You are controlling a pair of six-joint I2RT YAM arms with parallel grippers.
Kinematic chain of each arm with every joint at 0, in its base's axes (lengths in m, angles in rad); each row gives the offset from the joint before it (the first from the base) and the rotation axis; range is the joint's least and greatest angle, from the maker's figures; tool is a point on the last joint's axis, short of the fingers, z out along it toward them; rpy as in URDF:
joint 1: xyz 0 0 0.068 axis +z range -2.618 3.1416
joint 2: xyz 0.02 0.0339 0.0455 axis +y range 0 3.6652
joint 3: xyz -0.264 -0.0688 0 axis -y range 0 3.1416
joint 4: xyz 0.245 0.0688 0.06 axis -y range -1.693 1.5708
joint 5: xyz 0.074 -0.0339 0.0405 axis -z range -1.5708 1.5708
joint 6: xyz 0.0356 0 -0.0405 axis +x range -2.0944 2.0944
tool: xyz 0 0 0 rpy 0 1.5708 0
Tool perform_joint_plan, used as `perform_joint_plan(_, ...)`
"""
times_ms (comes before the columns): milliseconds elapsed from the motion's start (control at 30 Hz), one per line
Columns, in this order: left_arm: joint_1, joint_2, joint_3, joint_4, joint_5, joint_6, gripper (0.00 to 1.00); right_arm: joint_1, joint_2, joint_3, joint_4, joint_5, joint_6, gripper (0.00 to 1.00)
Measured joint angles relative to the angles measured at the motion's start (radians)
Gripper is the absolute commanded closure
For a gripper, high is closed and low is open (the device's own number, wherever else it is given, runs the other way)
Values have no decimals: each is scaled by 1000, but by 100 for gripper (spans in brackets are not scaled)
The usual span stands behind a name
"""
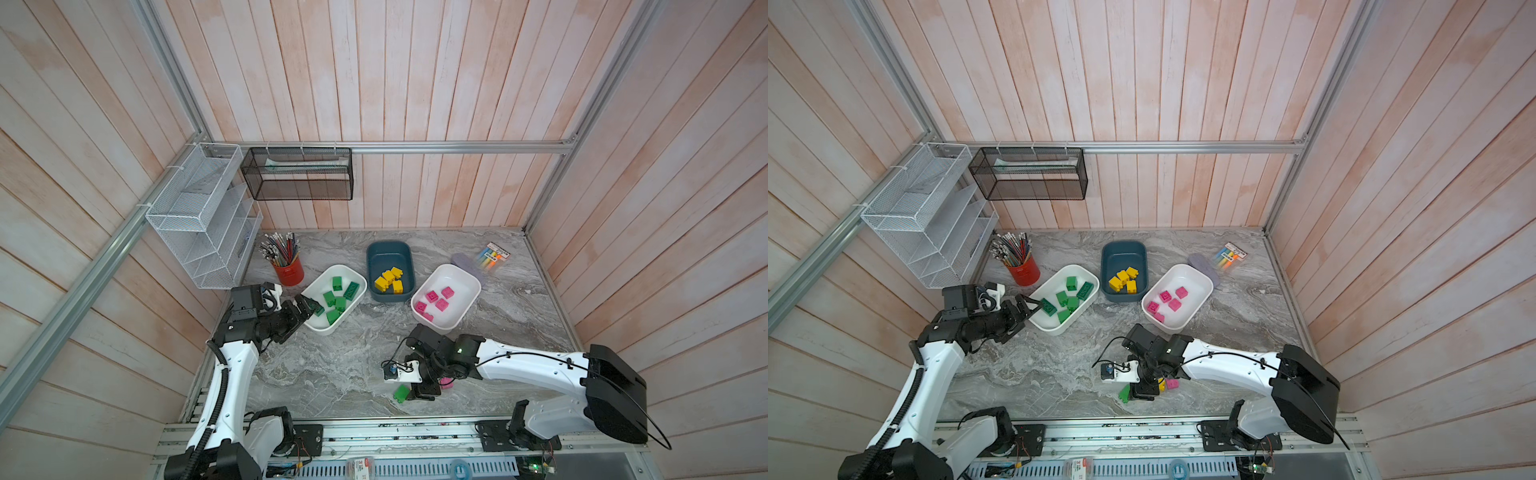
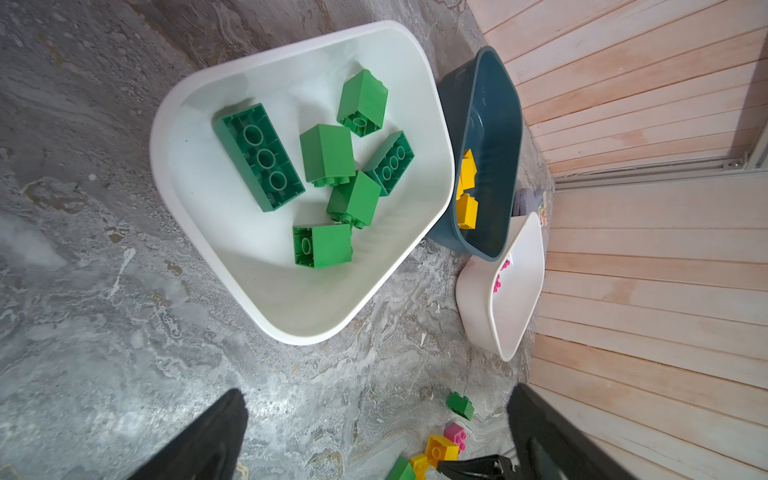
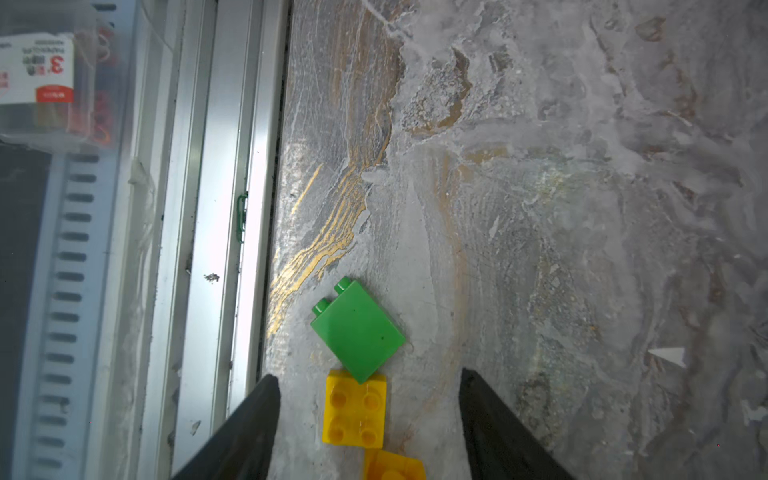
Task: Sort the legos into containers by color
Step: 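Return the right gripper to the pile and grasp another green brick, then carry the green brick into the small white bin and release it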
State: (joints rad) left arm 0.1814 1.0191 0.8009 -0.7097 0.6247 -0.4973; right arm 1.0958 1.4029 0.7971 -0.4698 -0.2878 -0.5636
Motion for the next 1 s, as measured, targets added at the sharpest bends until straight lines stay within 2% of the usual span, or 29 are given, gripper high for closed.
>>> perform_joint_plan(200, 0, 0, -2, 0, 0, 0, 0, 21, 92, 0, 32, 31, -92, 32)
perform_joint_plan(400, 0, 0, -7, 0, 0, 0, 0, 29, 163, 8, 72, 43, -126, 34)
perform_joint_plan(533, 0, 0, -8, -1, 0, 0, 0, 29, 203, 27, 87, 44, -137, 40)
perform_joint_plan(767, 0, 0, -10, -1, 0, 5, 0, 30, 272, 99, 101, 44, -141, 56)
perform_joint_plan(1000, 0, -1, -14, -2, 0, 19, 0, 16, 282, 107, 89, 22, -117, 56)
